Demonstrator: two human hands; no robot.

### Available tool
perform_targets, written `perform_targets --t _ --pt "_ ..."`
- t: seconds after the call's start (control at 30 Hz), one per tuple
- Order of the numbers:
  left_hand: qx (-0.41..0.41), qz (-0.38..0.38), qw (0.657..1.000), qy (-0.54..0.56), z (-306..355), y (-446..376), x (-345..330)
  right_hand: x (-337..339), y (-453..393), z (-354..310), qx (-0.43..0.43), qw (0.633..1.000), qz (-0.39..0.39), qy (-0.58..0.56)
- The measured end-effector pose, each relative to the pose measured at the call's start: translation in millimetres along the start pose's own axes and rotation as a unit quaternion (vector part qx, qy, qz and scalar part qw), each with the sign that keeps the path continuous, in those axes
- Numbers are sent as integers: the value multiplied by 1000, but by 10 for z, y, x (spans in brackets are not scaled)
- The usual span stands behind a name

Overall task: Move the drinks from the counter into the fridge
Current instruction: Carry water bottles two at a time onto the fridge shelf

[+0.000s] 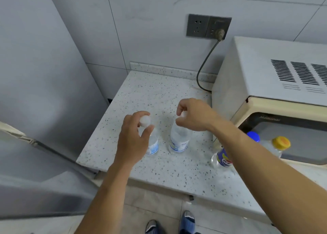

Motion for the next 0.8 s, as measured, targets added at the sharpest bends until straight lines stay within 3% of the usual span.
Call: perform_targets --t 0.13,0.3,0.57,0.8 --pt "65 3 995 74 -343 139 -52 -433 282 128 -32 979 122 -158" --pt "127 -34 975 178 -663 244 -131 -1146 514 240 -89 932 118 -330" --pt "206 -60 961 173 -939 235 -316 -1549 332 243 -135 907 125 -380" --pt "222 -17 948 229 -936 456 -231 -1635 584 237 -148 905 153 -369"
Point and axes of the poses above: each hand's wrist, its own y-axis away from the middle knuckle, its own x-axis out of the back of the hand, z = x × y, the point moved 3 cm from there along -y, towards the middle knuckle, and after that the axes turned 13 degrees about y, right-handed, at the moved point
